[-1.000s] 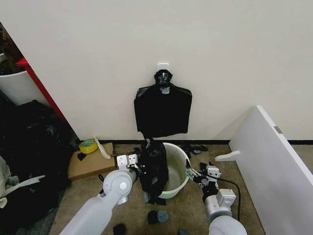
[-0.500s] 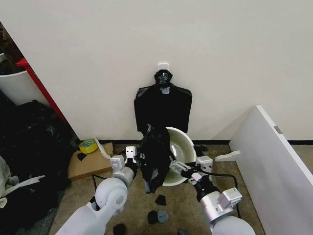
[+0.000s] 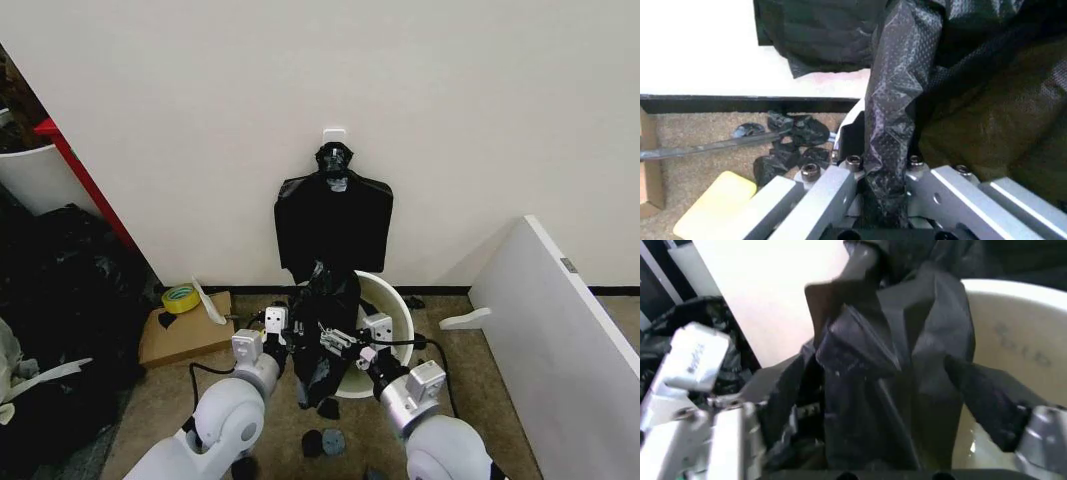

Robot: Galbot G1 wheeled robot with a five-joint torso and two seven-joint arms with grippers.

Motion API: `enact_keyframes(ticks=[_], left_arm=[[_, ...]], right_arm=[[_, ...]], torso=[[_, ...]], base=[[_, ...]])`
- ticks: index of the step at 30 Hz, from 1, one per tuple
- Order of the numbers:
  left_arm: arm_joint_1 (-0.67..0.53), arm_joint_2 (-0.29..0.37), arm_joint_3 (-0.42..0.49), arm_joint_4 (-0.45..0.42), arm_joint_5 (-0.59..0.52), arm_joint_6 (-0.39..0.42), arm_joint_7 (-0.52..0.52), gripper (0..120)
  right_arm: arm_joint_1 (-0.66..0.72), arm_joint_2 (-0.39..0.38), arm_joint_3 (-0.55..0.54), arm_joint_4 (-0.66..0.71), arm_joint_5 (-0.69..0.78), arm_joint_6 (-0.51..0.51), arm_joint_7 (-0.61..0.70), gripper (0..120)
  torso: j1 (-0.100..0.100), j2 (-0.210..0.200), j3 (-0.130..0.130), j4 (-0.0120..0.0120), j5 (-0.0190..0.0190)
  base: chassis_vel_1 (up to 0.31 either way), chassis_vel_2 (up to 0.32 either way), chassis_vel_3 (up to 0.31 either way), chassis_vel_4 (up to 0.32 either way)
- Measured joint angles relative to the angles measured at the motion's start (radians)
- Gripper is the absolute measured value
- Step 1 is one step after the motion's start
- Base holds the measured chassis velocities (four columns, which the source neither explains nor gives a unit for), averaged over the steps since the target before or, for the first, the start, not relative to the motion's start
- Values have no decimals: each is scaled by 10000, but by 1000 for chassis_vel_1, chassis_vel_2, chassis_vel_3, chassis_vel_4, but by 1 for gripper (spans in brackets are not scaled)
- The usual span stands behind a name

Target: Place the garbage bag over the trash bin.

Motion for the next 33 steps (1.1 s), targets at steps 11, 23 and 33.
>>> enact_keyframes(ticks=[11,23,33], left_arm=[[445,92,-219,-260,109,17,36,0],[664,147,-303,-366,124,39,52,0],[825,278,-585,-350,245,11,145,0]], right_arm=[[54,76,-129,-117,-228,-35,104,40],[-218,32,-42,54,-264,145,121,0],[-336,-430,691,552,433,155,250,0]], torso=[[0,0,0,1,1],[0,0,0,0,1],[0,0,0,0,1]], base=[[0,0,0,0],[0,0,0,0],[0,0,0,0]])
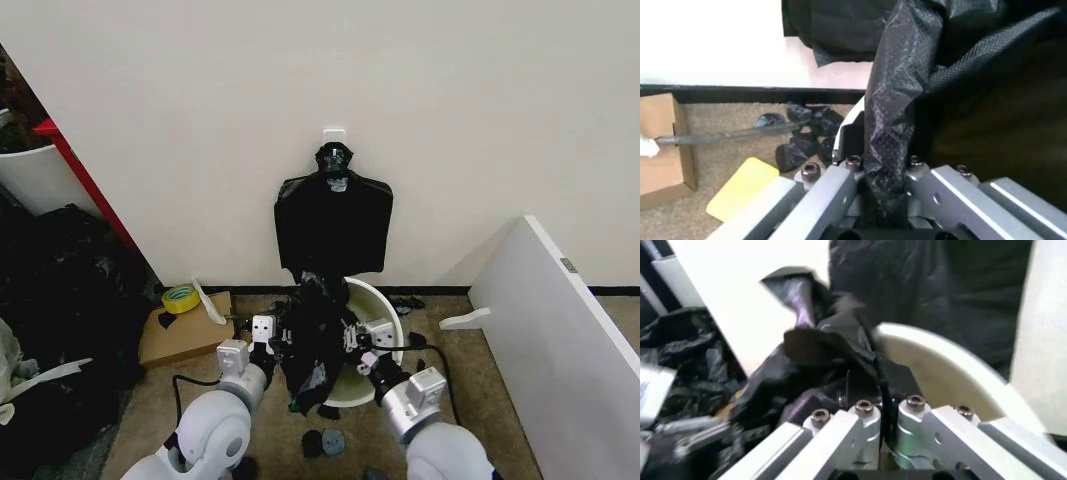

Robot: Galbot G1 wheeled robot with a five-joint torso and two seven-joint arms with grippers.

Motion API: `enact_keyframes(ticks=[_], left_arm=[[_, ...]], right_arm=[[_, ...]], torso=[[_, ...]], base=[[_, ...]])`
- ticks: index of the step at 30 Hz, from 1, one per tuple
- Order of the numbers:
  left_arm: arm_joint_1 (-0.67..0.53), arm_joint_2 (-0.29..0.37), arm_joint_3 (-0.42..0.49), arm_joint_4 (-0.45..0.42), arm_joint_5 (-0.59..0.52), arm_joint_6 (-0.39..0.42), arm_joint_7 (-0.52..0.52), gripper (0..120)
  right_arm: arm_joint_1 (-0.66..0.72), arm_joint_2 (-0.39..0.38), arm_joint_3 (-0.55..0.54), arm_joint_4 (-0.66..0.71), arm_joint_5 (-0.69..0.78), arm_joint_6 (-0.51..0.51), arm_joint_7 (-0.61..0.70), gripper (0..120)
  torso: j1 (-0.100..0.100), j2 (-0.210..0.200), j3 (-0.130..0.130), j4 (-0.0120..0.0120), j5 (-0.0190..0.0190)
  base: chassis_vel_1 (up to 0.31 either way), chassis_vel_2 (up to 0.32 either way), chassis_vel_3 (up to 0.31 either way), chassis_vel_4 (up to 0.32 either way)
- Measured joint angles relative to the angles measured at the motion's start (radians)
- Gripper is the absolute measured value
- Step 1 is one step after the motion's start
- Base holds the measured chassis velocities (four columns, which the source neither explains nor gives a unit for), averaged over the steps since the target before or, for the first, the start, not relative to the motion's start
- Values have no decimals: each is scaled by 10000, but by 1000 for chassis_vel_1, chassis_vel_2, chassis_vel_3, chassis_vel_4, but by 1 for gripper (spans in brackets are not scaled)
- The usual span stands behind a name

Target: Place the garbage bag over the trash bin.

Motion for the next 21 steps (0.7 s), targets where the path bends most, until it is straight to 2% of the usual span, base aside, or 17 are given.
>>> enact_keyframes(ticks=[14,21], left_arm=[[666,282,-228,-287,414,-482,557,0],[878,308,-299,-354,480,-812,775,0]], right_arm=[[281,-1042,1129,495,1820,-819,831,0],[433,-2143,1869,200,3346,-1767,1237,0]], torso=[[0,0,0,0,1],[0,0,0,1,0]], base=[[0,0,0,0],[0,0,0,0]])
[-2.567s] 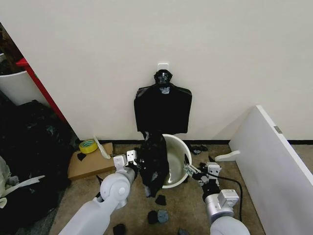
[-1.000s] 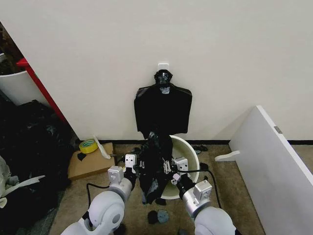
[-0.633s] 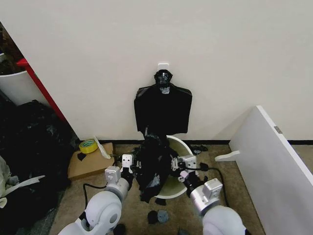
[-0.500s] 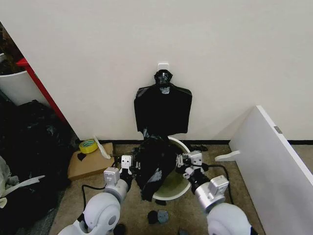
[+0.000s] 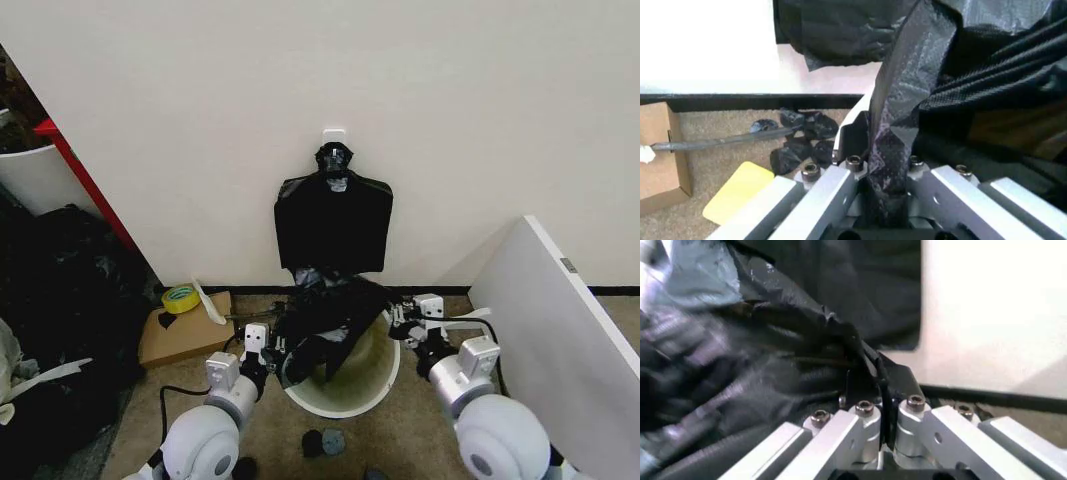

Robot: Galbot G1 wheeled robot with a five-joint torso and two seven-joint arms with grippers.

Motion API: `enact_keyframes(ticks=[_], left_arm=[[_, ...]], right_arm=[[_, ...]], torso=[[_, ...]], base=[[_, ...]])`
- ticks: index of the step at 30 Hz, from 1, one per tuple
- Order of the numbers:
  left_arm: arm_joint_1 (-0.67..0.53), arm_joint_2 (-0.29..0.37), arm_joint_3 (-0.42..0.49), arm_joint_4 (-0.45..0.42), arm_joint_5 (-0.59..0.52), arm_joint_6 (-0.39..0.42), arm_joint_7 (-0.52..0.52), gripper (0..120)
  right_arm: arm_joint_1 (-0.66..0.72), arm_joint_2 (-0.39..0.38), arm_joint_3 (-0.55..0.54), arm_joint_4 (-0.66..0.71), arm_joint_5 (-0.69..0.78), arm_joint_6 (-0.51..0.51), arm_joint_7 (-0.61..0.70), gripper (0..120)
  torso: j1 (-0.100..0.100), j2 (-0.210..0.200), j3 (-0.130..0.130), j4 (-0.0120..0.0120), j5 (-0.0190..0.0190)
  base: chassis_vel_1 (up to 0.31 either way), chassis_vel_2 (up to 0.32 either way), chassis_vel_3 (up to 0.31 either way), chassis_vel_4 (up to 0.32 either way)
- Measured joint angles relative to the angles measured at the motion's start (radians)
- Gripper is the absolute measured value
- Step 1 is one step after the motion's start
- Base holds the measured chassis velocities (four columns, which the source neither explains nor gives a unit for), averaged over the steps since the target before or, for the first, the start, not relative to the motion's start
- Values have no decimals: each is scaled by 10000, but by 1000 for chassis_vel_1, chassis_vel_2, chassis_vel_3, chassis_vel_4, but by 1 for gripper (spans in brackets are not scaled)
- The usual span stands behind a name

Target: Place the garbage bag over the trash bin.

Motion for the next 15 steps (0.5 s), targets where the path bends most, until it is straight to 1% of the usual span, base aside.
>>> enact_keyframes(ticks=[1,4,6,8,10,12,13,15], left_arm=[[0,0,0,0,0,0,0,0],[55,13,-19,-19,-3,-126,49,0],[68,5,-44,-7,-15,-192,49,0],[58,-23,-54,54,-55,-197,-8,0],[49,-39,-61,86,-91,-199,-36,0],[34,-107,-93,134,-256,-233,-74,0],[48,-189,-126,89,-541,-334,-39,0],[76,-232,-130,7,-702,-431,28,0]], right_arm=[[0,0,0,0,0,0,0,0],[-12,-420,270,-76,591,-300,6,0],[-106,-717,628,-69,1233,-506,-8,0],[-261,-900,970,9,1677,-621,-123,0],[-330,-947,1062,27,1755,-647,-194,0],[-607,-1096,1387,56,2018,-772,-566,0],[-894,-1168,1700,36,2386,-938,-953,0],[-1087,-1160,1879,-94,2655,-1061,-1233,0]], torso=[[0,0,0,0,0],[0,0,0,0,1],[0,0,0,0,2],[0,0,0,1,0],[0,0,0,0,-1],[0,0,0,0,0],[0,0,0,-2,-1],[0,0,0,-2,0]], base=[[0,0,0,0],[0,0,0,0],[0,0,0,0],[0,0,0,0],[0,0,0,0],[0,0,0,0],[0,0,0,0],[0,0,0,0]])
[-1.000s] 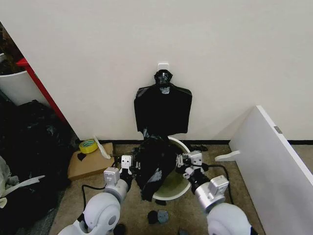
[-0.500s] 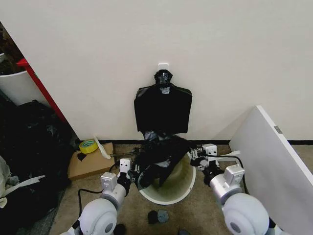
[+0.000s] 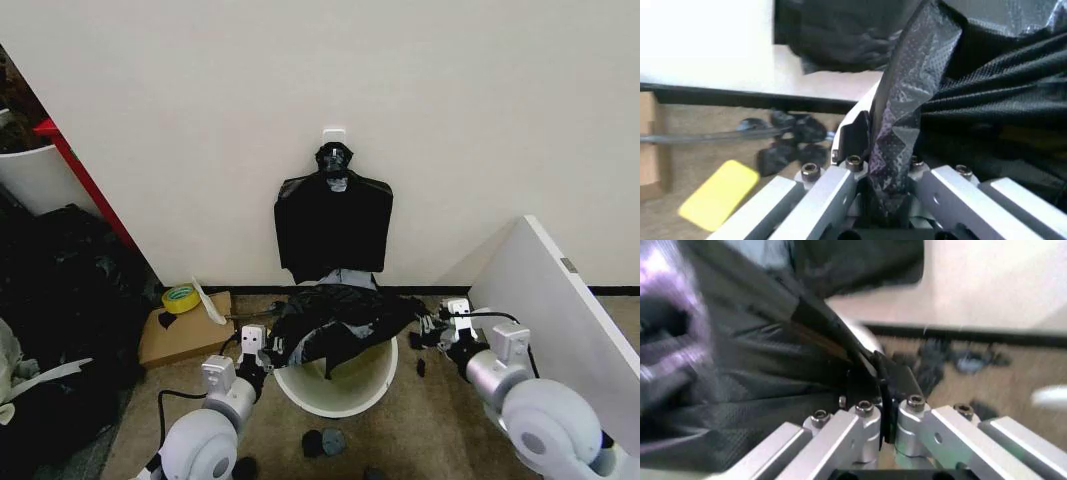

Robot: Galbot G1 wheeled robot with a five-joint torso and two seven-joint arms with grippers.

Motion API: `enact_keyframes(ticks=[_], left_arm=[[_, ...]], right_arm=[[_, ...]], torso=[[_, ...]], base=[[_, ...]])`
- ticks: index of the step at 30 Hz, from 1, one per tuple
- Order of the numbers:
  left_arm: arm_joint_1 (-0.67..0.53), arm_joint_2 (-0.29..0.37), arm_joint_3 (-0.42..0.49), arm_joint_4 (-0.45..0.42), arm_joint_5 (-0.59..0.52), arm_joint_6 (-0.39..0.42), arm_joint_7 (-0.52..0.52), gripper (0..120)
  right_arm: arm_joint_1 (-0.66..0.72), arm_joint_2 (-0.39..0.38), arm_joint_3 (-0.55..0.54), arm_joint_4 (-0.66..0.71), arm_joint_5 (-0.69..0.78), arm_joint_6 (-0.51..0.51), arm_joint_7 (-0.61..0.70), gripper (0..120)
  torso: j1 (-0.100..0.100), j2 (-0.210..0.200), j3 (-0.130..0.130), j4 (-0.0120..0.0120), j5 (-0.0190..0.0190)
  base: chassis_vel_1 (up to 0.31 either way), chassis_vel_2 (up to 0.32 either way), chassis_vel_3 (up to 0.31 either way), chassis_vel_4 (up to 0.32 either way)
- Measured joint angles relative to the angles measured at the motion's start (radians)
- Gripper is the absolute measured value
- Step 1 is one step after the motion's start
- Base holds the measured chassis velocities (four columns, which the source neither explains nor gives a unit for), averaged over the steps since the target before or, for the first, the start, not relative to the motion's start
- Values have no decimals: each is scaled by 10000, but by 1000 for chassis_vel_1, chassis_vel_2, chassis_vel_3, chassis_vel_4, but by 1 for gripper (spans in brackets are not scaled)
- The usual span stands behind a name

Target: Place the garbage bag over the trash bin.

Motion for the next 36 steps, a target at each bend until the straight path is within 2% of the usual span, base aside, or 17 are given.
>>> enact_keyframes(ticks=[8,20,23,24,27,30,35,36], left_arm=[[0,14,-35,-161,-587,-151,-57,0],[-154,-43,18,70,-870,30,-355,0],[-140,-25,25,12,-936,64,-344,0],[-112,-1,-1,-44,-952,68,-298,0],[-39,56,-44,-102,-956,84,-255,0],[-12,80,-56,-110,-952,107,-249,0],[-67,61,-59,-78,-930,209,-312,0],[-67,61,-59,-78,-930,209,-312,0]], right_arm=[[-482,64,354,-461,424,-164,-888,0],[-1626,227,983,-376,342,529,-1528,0],[-1660,492,990,-89,435,635,-1425,4],[-1663,813,953,194,585,698,-1085,13],[-1649,1277,945,458,807,730,-667,25],[-1585,1428,992,456,899,757,-495,31],[-1784,1563,1534,467,1203,813,-214,52],[-1784,1563,1534,467,1203,813,-214,52]], torso=[[0,0,0,3,1],[0,0,0,1,-2],[0,0,0,2,-1],[0,0,0,1,-1],[0,0,0,1,-3],[0,0,0,1,0],[0,0,1,2,0],[0,0,1,2,0]], base=[[0,0,0,0],[0,0,0,0],[0,0,0,0],[0,0,0,0],[0,0,0,0],[0,0,0,0],[0,0,0,0],[0,0,0,0]])
